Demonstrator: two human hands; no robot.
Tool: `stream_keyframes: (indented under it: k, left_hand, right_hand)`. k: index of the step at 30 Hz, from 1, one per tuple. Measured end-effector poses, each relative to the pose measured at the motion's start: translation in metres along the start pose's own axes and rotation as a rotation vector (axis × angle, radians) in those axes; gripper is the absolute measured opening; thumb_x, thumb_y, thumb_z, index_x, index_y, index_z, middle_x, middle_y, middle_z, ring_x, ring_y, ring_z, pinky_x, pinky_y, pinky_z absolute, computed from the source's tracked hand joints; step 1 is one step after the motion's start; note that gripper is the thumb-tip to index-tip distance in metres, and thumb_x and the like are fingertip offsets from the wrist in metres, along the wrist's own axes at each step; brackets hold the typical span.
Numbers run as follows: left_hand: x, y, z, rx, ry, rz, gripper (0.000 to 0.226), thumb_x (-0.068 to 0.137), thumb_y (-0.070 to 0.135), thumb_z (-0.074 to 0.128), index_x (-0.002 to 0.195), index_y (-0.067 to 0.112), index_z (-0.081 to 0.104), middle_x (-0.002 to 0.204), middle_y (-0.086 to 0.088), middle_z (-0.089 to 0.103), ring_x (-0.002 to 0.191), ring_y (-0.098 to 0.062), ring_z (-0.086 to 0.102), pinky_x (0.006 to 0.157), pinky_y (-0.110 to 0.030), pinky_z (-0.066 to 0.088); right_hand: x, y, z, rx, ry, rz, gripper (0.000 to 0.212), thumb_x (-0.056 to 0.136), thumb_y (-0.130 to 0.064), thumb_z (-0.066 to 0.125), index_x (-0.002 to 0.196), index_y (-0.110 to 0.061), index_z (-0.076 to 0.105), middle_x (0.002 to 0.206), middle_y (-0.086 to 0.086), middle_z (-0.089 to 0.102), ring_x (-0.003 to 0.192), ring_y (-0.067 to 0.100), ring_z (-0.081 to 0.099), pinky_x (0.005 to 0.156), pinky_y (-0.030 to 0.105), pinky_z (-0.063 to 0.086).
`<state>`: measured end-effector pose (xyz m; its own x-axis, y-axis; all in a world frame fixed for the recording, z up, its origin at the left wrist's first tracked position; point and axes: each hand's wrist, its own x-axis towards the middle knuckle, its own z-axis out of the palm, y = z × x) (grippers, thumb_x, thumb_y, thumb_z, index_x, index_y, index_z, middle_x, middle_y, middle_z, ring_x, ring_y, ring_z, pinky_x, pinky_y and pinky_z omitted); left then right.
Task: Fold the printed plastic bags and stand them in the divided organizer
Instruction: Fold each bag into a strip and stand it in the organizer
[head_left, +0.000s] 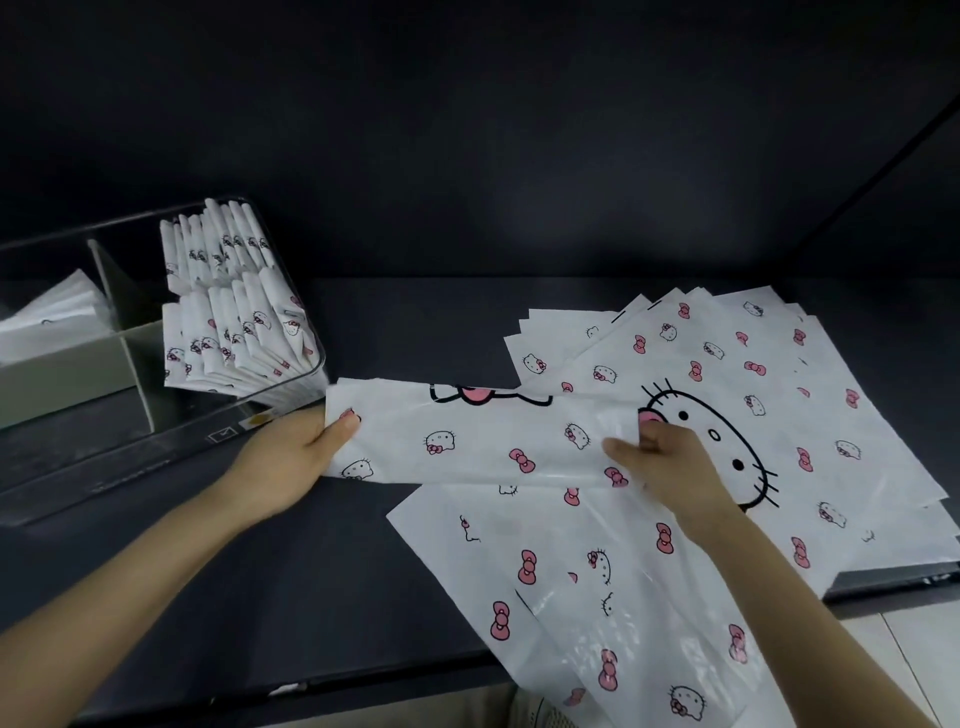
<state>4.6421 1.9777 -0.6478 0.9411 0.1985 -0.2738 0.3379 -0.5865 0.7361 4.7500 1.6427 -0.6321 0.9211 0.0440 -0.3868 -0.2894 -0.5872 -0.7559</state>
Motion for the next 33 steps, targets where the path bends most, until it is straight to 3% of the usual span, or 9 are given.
stream_keyframes:
  k: [8, 11, 13, 18, 21, 24, 29, 31, 33]
  left_hand:
    - [-0.002, 0.007, 0.026, 0.229, 0.467, -0.095, 0.034, 0.092, 0.037, 0.06, 0.113, 0.012, 0.053, 0.067, -0.005, 0.067, 0.07, -0.029, 0.064, 0.062, -0.037, 0.047]
    - [-0.005, 0.006, 0.036, 0.546, 0.54, 0.088, 0.036, 0.088, 0.022, 0.064, 0.114, 0.0, 0.051, 0.076, -0.02, 0.061, 0.064, -0.039, 0.059, 0.057, -0.043, 0.047]
    - [-0.007, 0.008, 0.045, 0.763, 0.617, 0.274, 0.043, 0.08, 0.016, 0.06, 0.118, -0.001, 0.053, 0.09, -0.024, 0.053, 0.075, -0.038, 0.052, 0.068, -0.047, 0.041]
    - [0.001, 0.029, 0.064, 0.866, 0.448, 0.55, 0.045, 0.074, 0.005, 0.066, 0.118, -0.002, 0.064, 0.139, -0.026, 0.041, 0.127, -0.047, 0.036, 0.112, -0.054, 0.019]
    - [0.01, 0.032, 0.075, 0.89, 0.317, 0.529, 0.035, 0.089, 0.018, 0.056, 0.116, -0.002, 0.065, 0.144, -0.021, 0.043, 0.132, -0.043, 0.039, 0.114, -0.05, 0.018]
    - [0.019, 0.026, 0.081, 0.756, 0.191, 0.397, 0.059, 0.104, 0.038, 0.015, 0.13, 0.008, 0.059, 0.142, -0.015, 0.049, 0.133, -0.036, 0.043, 0.113, -0.047, 0.018]
    - [0.021, 0.02, 0.082, 0.729, 0.134, 0.313, 0.059, 0.097, 0.051, 0.016, 0.147, 0.025, 0.036, 0.156, -0.002, 0.028, 0.146, -0.022, 0.019, 0.113, -0.058, 0.0]
    - [0.02, 0.021, 0.081, 0.73, 0.129, 0.292, 0.066, 0.093, 0.059, 0.011, 0.149, 0.029, 0.029, 0.159, 0.001, 0.017, 0.148, -0.019, 0.007, 0.113, -0.057, -0.008]
    - [0.021, 0.023, 0.081, 0.741, 0.135, 0.281, 0.073, 0.087, 0.066, 0.005, 0.151, 0.034, 0.02, 0.161, 0.004, 0.005, 0.147, -0.015, -0.007, 0.112, -0.055, -0.016]
  right_hand:
    - [0.006, -0.001, 0.016, -0.117, 0.15, -0.015, 0.049, 0.082, -0.014, 0.064, 0.059, -0.018, 0.021, 0.055, -0.002, 0.02, 0.055, 0.017, 0.017, 0.053, 0.03, 0.014]
    - [0.006, -0.003, 0.018, -0.14, 0.158, -0.012, 0.045, 0.083, -0.016, 0.064, 0.062, -0.017, 0.024, 0.055, -0.001, 0.022, 0.055, 0.018, 0.018, 0.054, 0.031, 0.015]
    - [0.006, -0.003, 0.018, -0.162, 0.17, -0.024, 0.046, 0.083, -0.017, 0.064, 0.061, -0.018, 0.024, 0.054, -0.001, 0.021, 0.055, 0.019, 0.017, 0.054, 0.031, 0.015]
    - [0.005, -0.005, 0.019, -0.193, 0.178, -0.024, 0.047, 0.083, -0.017, 0.063, 0.059, -0.018, 0.023, 0.052, -0.002, 0.022, 0.054, 0.018, 0.019, 0.053, 0.03, 0.016]
    - [0.006, -0.005, 0.019, -0.195, 0.186, -0.029, 0.047, 0.083, -0.017, 0.063, 0.059, -0.018, 0.023, 0.052, -0.002, 0.022, 0.054, 0.019, 0.02, 0.053, 0.031, 0.016]
    - [0.008, -0.004, 0.019, -0.207, 0.192, -0.024, 0.046, 0.083, -0.017, 0.062, 0.059, -0.017, 0.023, 0.053, -0.002, 0.023, 0.054, 0.019, 0.021, 0.052, 0.031, 0.017]
    - [0.01, -0.003, 0.022, -0.199, 0.224, 0.03, 0.034, 0.082, -0.017, 0.057, 0.061, -0.019, 0.03, 0.052, -0.002, 0.032, 0.057, 0.022, 0.036, 0.054, 0.029, 0.023]
    - [0.002, -0.014, 0.028, -0.353, 0.279, 0.014, 0.008, 0.083, -0.021, 0.057, 0.08, -0.024, 0.051, 0.066, 0.0, 0.052, 0.068, 0.028, 0.05, 0.058, 0.03, 0.031]
    - [-0.003, -0.016, 0.038, -0.729, 0.5, -0.176, 0.046, 0.082, -0.029, 0.062, 0.125, -0.017, 0.052, 0.103, 0.011, 0.062, 0.089, 0.034, 0.059, 0.075, 0.038, 0.039]
